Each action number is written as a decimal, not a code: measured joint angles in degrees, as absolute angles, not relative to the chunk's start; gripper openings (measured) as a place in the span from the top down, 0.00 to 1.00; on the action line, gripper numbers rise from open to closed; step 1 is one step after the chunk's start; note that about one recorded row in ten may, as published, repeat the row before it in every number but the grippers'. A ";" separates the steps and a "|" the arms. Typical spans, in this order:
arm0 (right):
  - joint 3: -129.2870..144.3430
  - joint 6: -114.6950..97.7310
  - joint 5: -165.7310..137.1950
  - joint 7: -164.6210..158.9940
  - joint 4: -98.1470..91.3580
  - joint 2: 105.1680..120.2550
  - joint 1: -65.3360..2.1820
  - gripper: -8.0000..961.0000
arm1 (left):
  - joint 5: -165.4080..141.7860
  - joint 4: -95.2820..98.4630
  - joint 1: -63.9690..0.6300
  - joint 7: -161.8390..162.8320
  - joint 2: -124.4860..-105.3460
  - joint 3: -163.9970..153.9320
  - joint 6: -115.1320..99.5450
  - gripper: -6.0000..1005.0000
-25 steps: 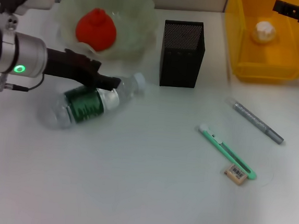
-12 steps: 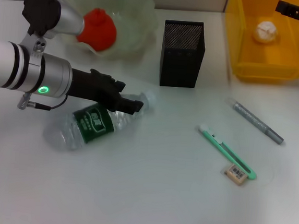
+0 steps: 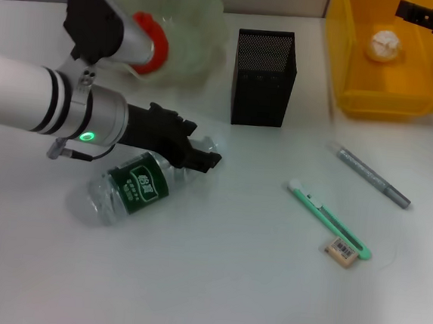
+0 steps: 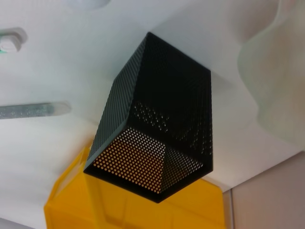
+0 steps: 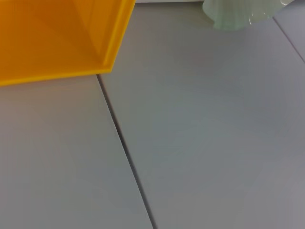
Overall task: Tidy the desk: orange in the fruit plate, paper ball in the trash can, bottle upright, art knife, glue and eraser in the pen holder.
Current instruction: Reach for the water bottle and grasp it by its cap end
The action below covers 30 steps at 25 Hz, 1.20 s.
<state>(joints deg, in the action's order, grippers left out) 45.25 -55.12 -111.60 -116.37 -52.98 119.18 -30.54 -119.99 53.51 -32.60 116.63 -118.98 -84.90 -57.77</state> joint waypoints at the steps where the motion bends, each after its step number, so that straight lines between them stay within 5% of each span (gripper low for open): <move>1: 45.20 -55.12 -111.58 -116.36 -52.75 119.18 -30.63 0.18 | -120.12 53.48 -32.89 116.69 -118.98 -85.06 -57.62 0.25; 26: 45.08 -56.05 -106.43 -113.80 -51.30 119.00 -28.86 0.18 | -125.15 51.94 -37.20 121.99 -119.07 -90.82 -55.43 0.25; 30: 44.85 -56.81 -106.38 -113.49 -51.00 119.00 -28.69 0.18 | -125.10 51.29 -37.82 122.00 -119.03 -92.14 -55.59 0.38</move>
<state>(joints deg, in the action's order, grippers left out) 44.85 -56.81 -106.38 -113.49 -51.01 119.00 -28.69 -125.10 51.29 -37.82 122.00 -119.03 -92.14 -55.59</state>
